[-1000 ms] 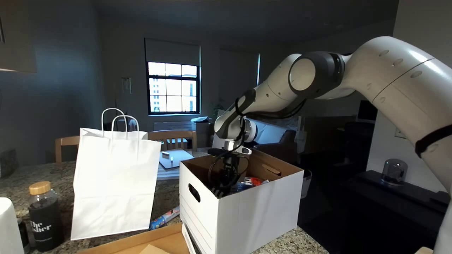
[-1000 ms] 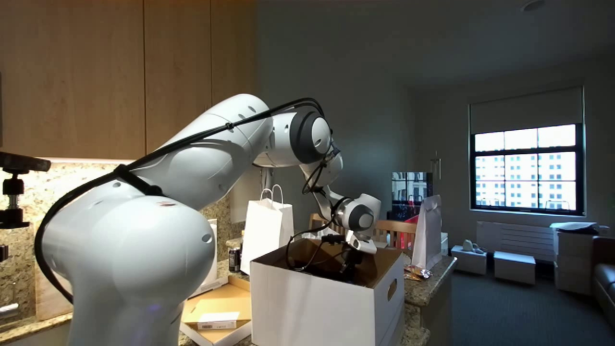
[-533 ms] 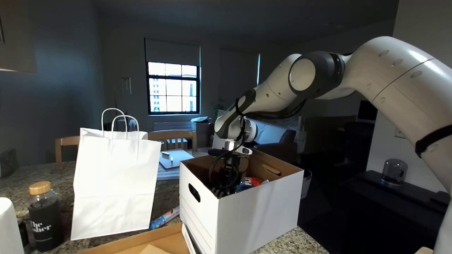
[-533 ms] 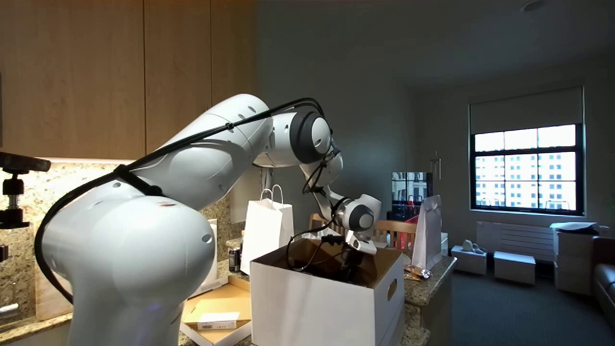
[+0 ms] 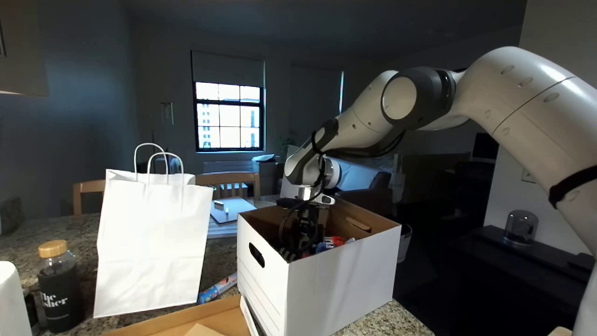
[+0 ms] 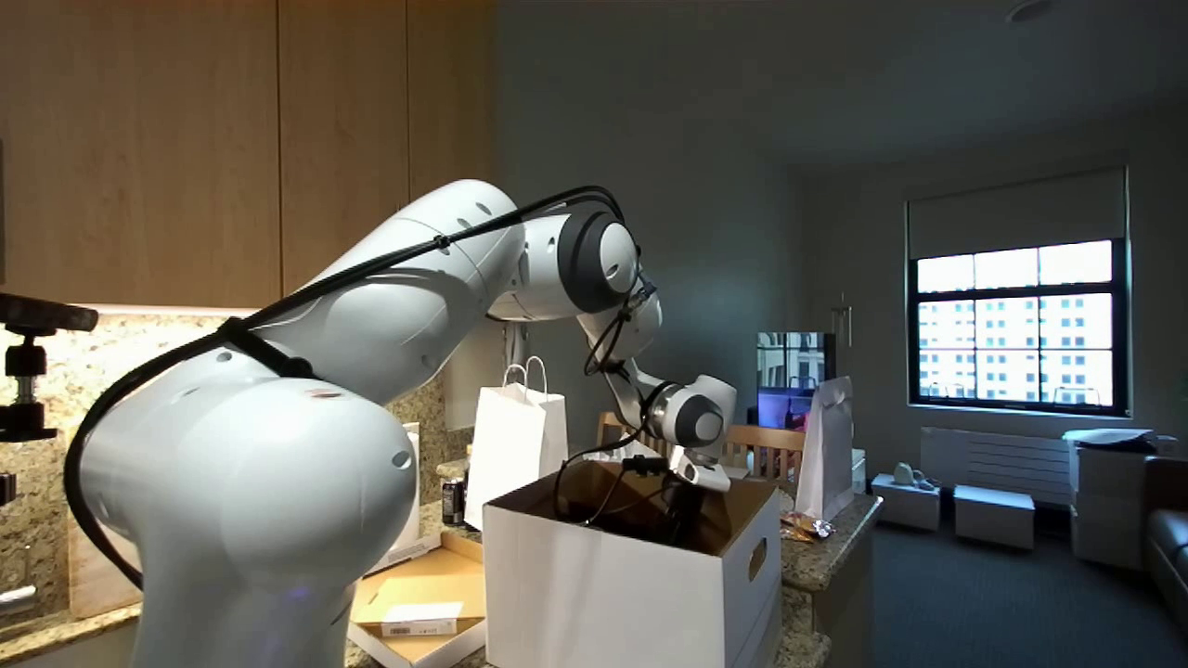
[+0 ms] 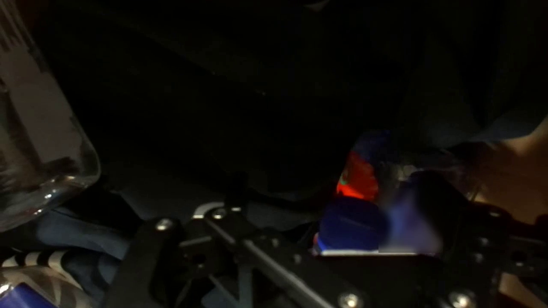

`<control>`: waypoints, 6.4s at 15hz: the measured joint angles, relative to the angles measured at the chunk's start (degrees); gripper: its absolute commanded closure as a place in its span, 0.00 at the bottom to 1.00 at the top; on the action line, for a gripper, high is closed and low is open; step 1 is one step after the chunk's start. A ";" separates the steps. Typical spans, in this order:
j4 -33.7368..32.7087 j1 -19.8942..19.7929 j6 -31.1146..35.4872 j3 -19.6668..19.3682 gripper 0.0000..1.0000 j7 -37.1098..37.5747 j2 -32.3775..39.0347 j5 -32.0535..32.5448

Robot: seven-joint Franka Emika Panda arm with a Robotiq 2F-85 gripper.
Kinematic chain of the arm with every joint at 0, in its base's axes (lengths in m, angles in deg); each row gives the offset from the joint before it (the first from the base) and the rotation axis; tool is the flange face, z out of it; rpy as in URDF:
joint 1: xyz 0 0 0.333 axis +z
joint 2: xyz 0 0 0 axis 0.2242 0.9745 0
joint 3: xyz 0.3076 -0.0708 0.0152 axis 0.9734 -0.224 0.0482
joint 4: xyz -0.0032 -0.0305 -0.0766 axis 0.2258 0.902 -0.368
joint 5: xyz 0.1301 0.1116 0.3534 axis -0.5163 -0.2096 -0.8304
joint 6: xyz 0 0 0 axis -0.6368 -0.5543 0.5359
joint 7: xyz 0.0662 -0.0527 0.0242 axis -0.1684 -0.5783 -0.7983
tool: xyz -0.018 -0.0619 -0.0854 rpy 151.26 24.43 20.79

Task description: Pick up two bottles from the box and put them on the box cover

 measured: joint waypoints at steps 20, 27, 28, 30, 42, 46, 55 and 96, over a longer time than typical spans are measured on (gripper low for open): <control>0.19 0.10 1.21 0.02 0.64 0.00 -0.51 0.01; 0.88 0.06 1.23 -0.11 0.20 0.00 -1.07 0.01; 1.18 0.05 1.24 -0.11 0.14 0.00 -1.32 0.01; 1.76 0.05 1.27 -0.11 0.02 0.00 -1.85 0.01; 2.51 0.04 1.60 -0.39 0.88 0.00 -2.23 0.01; 2.53 0.06 1.65 -0.36 0.85 0.00 -2.23 0.02; 2.60 0.21 1.92 -0.18 0.85 -1.61 -2.62 0.41; -11.70 10.28 -20.72 4.44 0.84 -16.73 -12.36 3.71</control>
